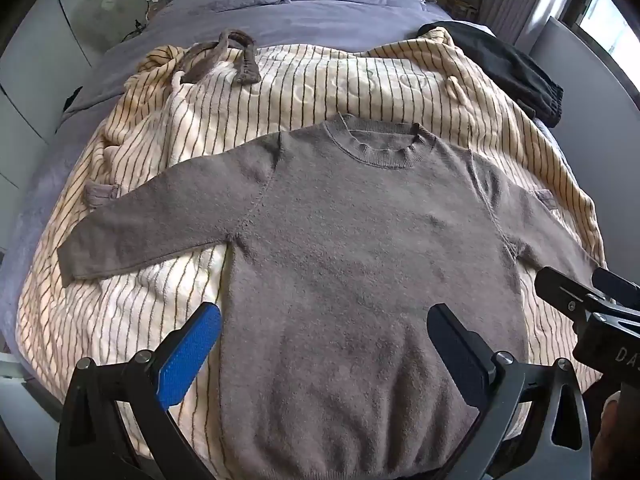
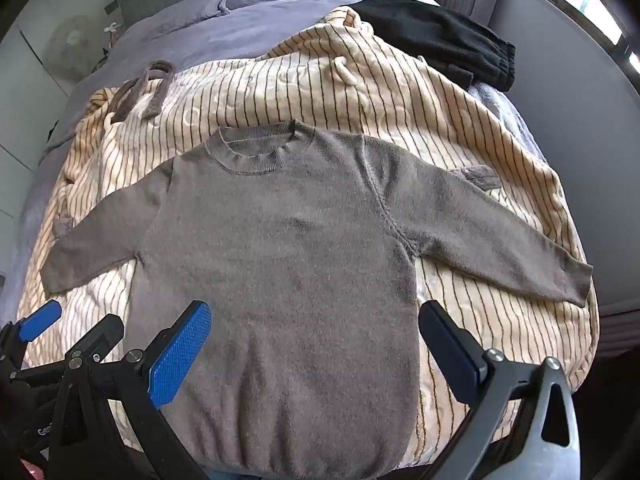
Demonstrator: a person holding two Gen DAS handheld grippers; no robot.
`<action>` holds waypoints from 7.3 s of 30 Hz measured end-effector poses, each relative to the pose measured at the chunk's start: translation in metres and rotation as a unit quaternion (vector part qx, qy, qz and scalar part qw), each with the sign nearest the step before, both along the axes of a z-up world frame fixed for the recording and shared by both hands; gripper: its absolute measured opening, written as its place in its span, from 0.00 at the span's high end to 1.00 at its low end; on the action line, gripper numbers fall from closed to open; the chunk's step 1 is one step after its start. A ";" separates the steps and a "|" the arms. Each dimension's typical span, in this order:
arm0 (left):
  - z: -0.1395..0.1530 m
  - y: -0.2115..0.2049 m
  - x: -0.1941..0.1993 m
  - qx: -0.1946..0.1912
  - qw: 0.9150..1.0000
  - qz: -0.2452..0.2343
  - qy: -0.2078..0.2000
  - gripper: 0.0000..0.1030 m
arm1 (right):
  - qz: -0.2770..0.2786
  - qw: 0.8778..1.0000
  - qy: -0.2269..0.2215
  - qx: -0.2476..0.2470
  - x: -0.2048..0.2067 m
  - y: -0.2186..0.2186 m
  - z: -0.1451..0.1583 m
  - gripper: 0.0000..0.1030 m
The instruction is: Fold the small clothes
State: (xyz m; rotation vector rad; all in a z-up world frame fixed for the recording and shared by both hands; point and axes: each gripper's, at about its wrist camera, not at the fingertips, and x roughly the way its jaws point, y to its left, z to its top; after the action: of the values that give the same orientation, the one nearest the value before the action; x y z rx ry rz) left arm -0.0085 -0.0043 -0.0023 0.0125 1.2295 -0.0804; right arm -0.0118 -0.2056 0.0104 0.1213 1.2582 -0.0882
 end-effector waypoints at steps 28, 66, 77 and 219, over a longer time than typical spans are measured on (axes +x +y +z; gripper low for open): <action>-0.008 0.008 -0.005 0.011 1.000 0.011 0.016 0.00 | 0.000 1.000 0.014 0.002 -0.007 0.004 -0.008 0.00; -0.009 0.011 -0.012 0.011 1.000 0.009 0.019 0.00 | -0.005 1.000 0.018 0.005 -0.017 0.002 -0.016 0.00; -0.009 0.011 -0.012 0.011 1.000 0.010 0.019 0.00 | -0.005 1.000 0.019 0.006 -0.017 0.002 -0.016 0.00; -0.156 0.195 0.134 -0.041 0.992 0.079 -0.084 0.17 | 0.316 0.905 -0.111 -0.263 0.148 0.180 -0.184 0.93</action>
State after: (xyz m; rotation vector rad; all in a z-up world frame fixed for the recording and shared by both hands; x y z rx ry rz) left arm 0.1257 0.1906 -0.1580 -0.1477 1.0534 0.0079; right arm 0.1365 -0.0256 -0.1738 -0.7272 0.9559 0.1460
